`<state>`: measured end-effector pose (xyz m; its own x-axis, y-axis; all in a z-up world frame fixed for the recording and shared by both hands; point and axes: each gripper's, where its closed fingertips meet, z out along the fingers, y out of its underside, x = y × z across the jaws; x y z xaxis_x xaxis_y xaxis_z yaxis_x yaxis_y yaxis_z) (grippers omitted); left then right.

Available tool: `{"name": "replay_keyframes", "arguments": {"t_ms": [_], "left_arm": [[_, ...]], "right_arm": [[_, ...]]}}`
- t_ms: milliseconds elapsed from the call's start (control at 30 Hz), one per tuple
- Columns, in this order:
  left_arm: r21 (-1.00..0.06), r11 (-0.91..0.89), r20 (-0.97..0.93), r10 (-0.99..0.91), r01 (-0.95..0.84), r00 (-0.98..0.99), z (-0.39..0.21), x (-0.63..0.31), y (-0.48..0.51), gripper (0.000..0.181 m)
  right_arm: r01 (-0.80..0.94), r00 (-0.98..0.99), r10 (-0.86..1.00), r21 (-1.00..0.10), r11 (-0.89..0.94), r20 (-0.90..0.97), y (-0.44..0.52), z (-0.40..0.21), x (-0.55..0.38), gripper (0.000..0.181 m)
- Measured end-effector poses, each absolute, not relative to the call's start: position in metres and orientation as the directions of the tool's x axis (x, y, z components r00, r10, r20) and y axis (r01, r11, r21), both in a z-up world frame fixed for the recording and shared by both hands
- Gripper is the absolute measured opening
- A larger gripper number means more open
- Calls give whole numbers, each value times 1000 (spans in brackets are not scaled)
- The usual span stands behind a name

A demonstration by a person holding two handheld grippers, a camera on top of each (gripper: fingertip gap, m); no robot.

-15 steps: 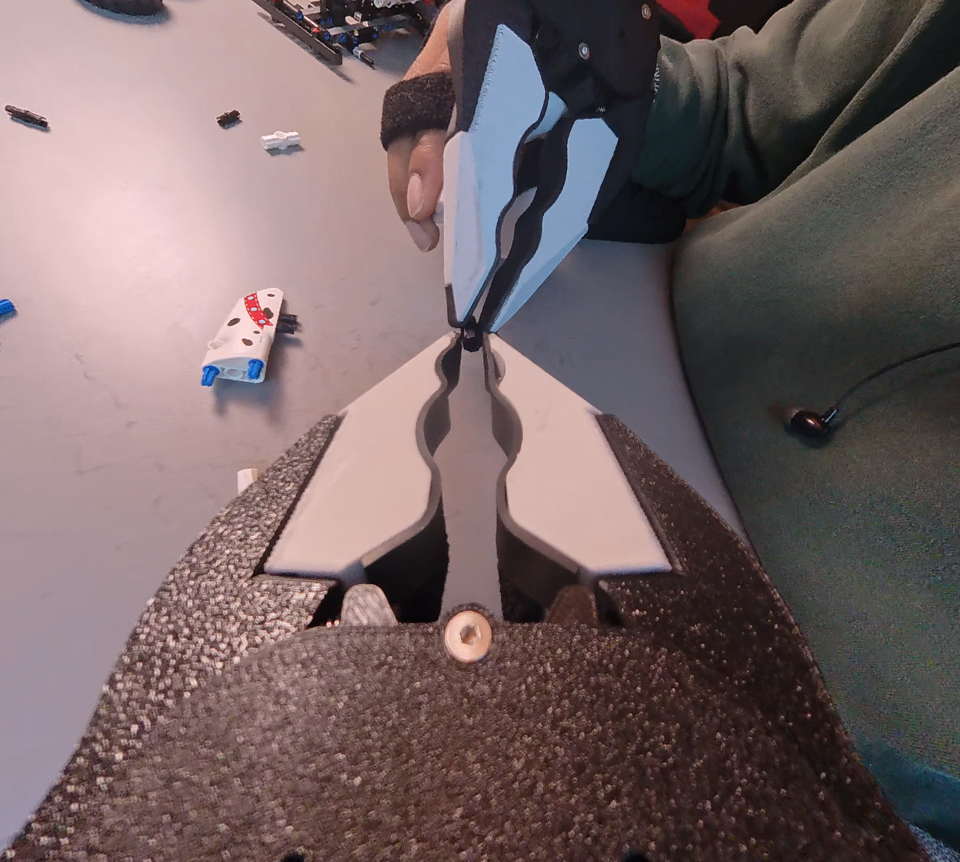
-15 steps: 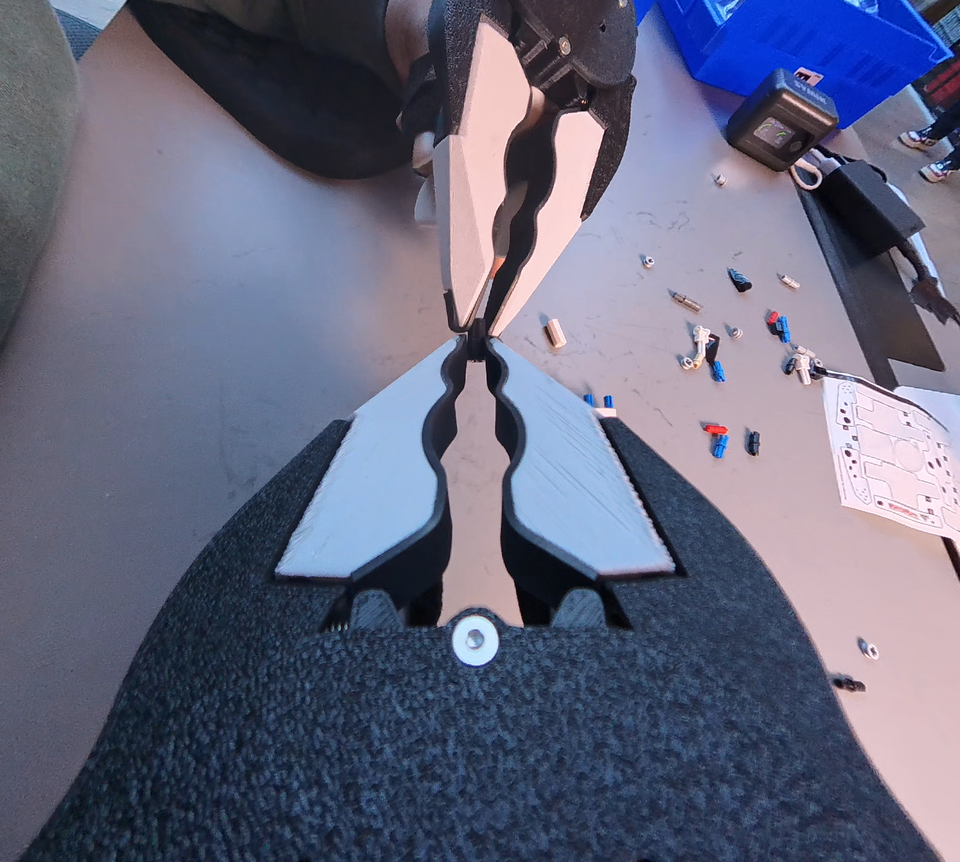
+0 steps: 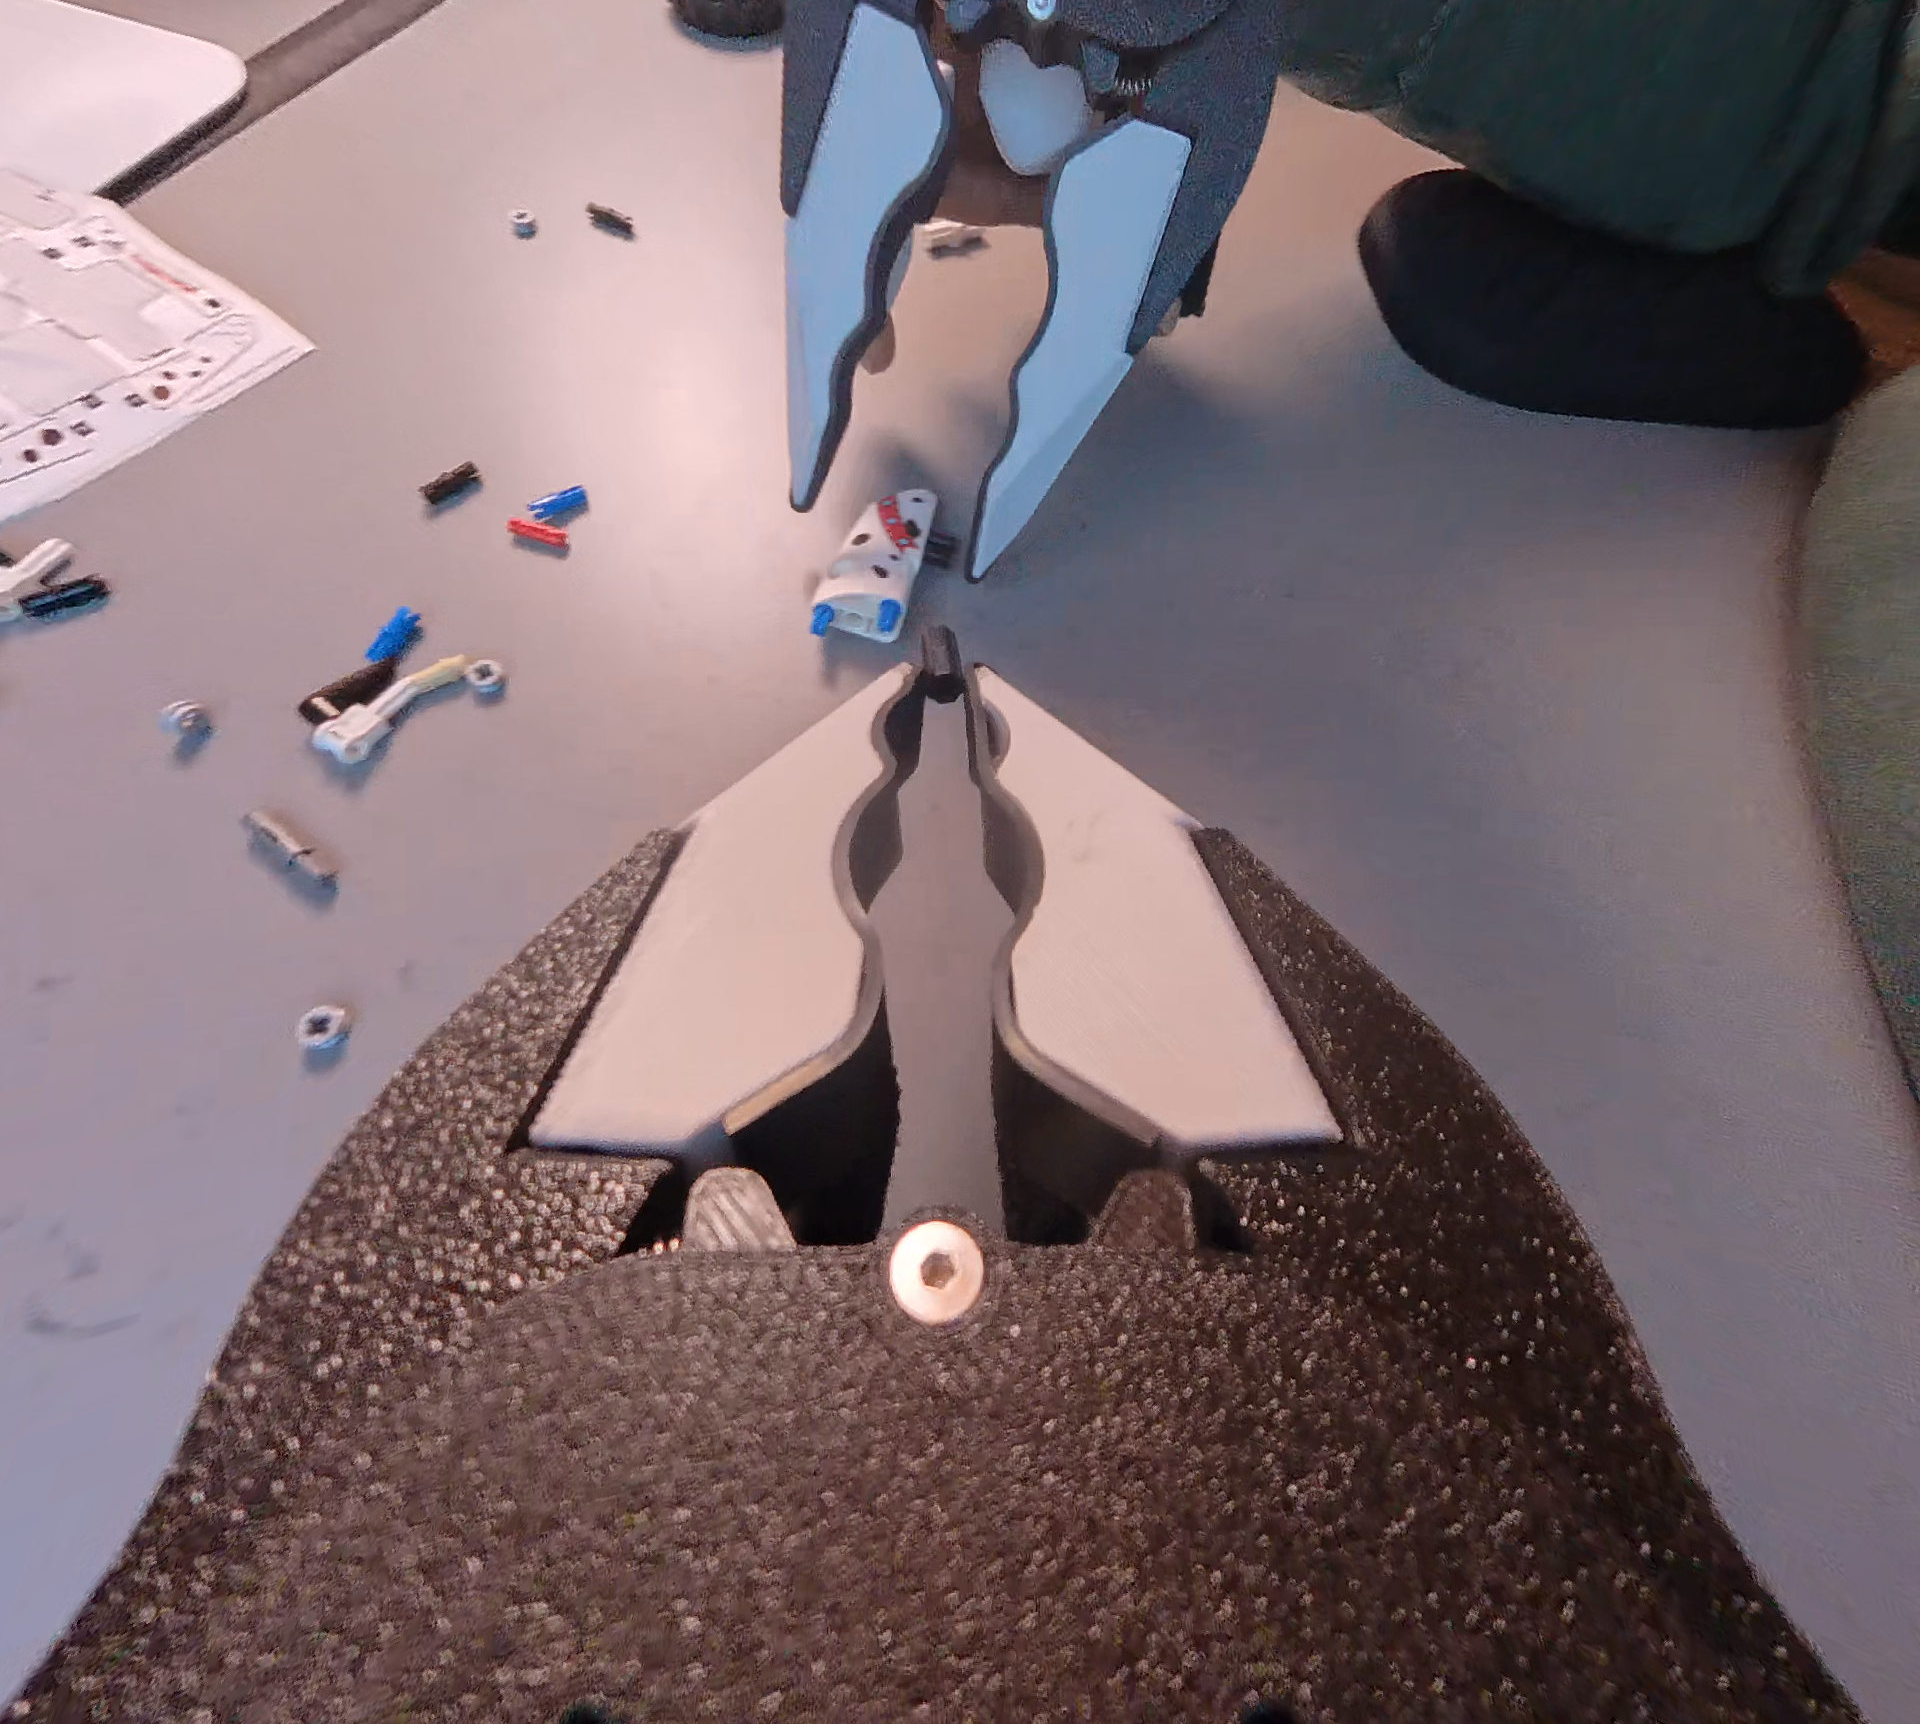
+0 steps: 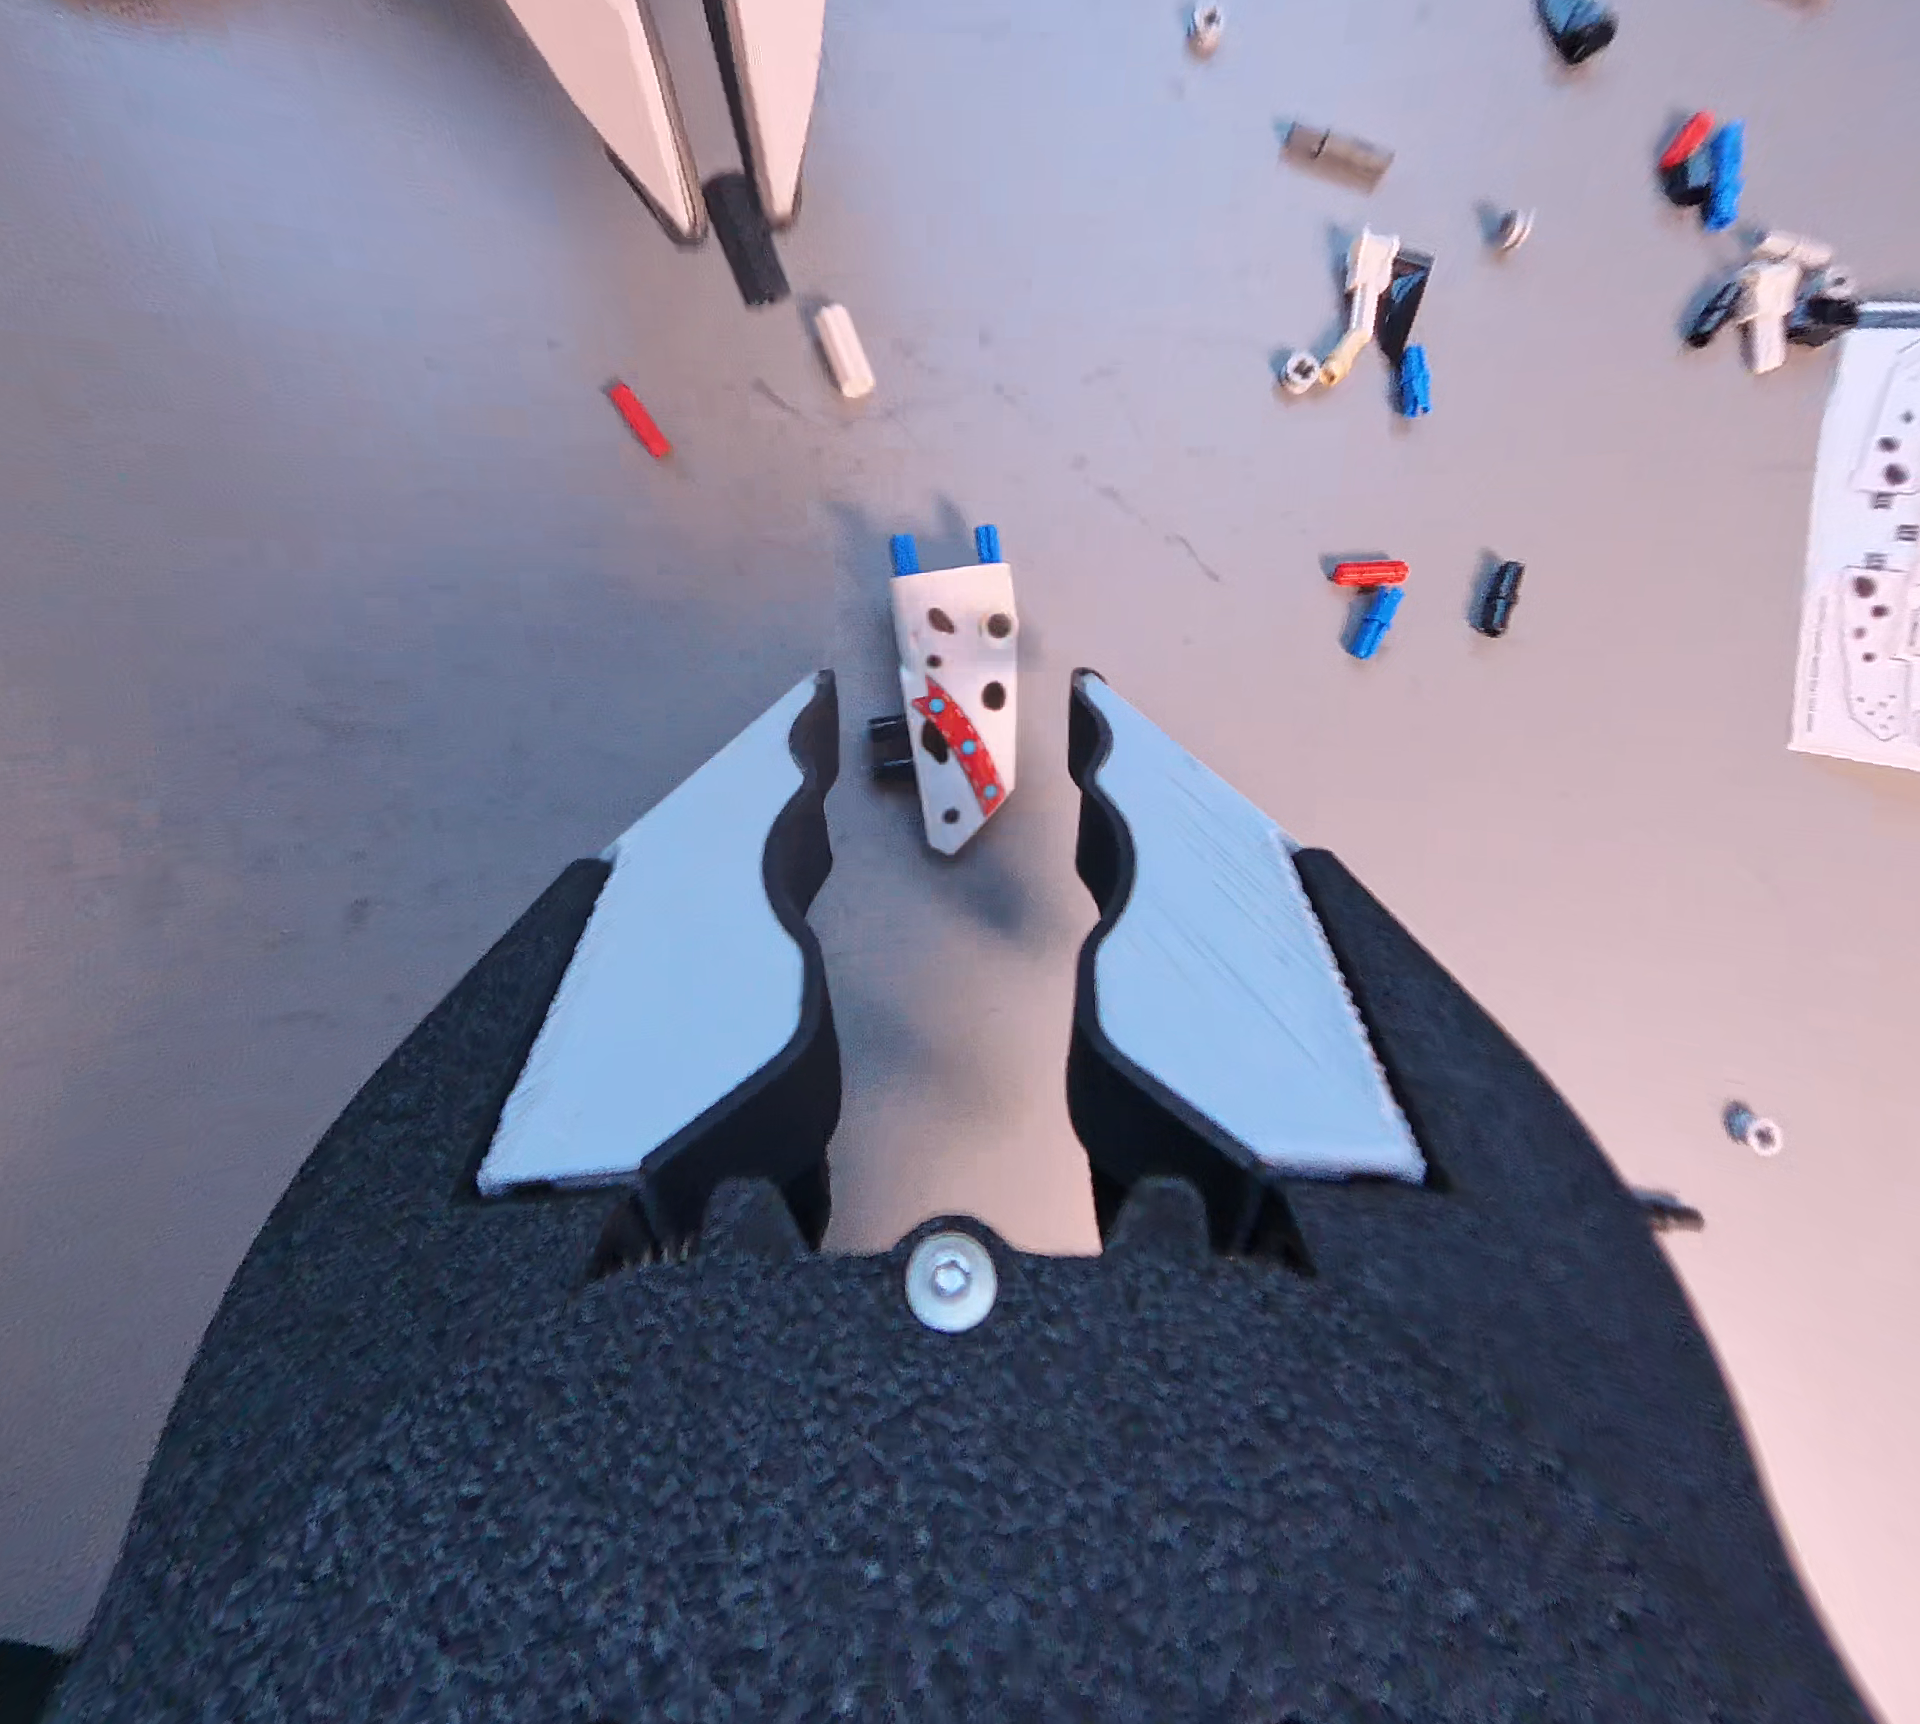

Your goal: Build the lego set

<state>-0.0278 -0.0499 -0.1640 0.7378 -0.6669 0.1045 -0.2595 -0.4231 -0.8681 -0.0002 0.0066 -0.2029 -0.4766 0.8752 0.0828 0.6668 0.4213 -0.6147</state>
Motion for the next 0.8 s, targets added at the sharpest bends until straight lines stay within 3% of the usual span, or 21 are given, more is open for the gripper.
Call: {"name": "replay_keyframes", "arguments": {"t_ms": [100, 333, 600, 800], "left_arm": [[-874, -420, 92, -636, -244, 766, -162, -41, -47, 7], [-866, -386, 71, -723, -317, 687, -168, -16, -57, 7], [-779, -405, 13, -774, -478, 633, -201, 11, -63, 7], [-777, -406, 14, -775, -480, 632, -202, 13, -62, 7]], "right_arm": [[697, -497, 867, -579, 423, 34, 6, -212, -5, 22], [612, -549, 834, -651, 448, 58, -25, -201, 21, 22], [606, -558, 826, -641, 471, 80, -46, -207, 40, 22], [617, -555, 827, -624, 479, 86, -45, -212, 40, 22]]}}
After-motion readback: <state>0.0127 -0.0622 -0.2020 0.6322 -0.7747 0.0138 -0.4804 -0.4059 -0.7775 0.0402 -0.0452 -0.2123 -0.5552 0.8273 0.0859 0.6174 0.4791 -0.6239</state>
